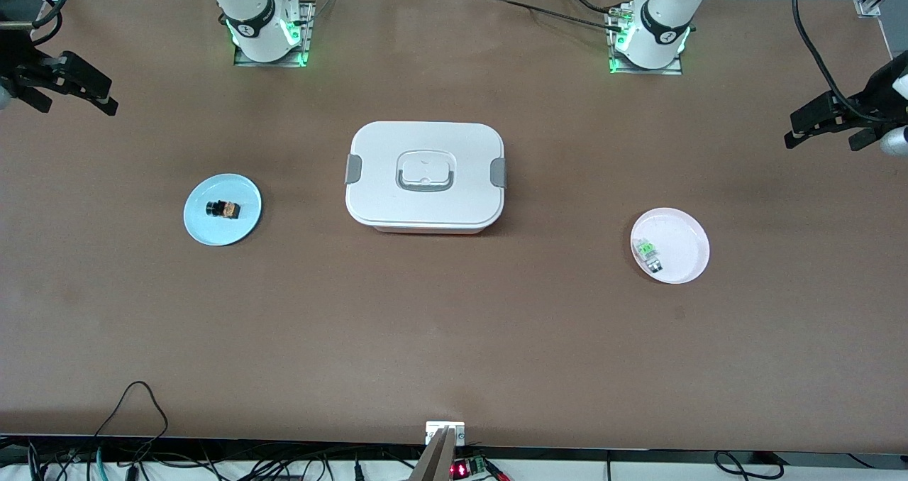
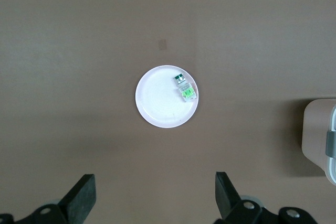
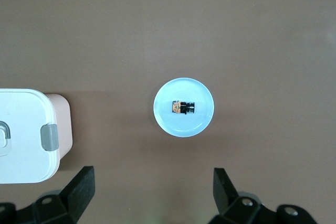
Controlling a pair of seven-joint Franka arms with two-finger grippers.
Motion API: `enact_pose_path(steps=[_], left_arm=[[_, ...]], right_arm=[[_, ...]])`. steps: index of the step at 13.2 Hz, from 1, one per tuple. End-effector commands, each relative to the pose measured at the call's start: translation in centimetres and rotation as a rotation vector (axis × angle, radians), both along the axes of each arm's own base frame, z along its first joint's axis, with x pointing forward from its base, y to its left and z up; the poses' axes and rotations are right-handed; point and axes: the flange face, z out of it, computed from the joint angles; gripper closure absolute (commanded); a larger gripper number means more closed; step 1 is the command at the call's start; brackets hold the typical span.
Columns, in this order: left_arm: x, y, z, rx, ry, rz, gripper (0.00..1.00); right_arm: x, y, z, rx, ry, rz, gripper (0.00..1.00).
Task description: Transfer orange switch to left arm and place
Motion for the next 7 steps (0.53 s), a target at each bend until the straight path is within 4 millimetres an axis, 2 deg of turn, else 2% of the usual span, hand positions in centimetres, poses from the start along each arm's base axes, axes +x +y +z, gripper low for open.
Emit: enact_pose_path(steps=[1,6,7], left_arm=[[0.0,-0.1,0.7,0.001,-0.009,0.0,0.0],[0.0,-0.1,0.7,0.0,-0.009,0.0,0.0],[0.0,-0.1,0.7,0.001,-0.007,0.0,0.0]], right_arm=[[-0.2,1.0,0.6,-0.021,0.015,0.011,0.0],[0.0,0.5,0.2,-0.007,0.026,0.006,0.0],[0.0,0.6,-0.5,-0.008,0.047,0.008,0.0]])
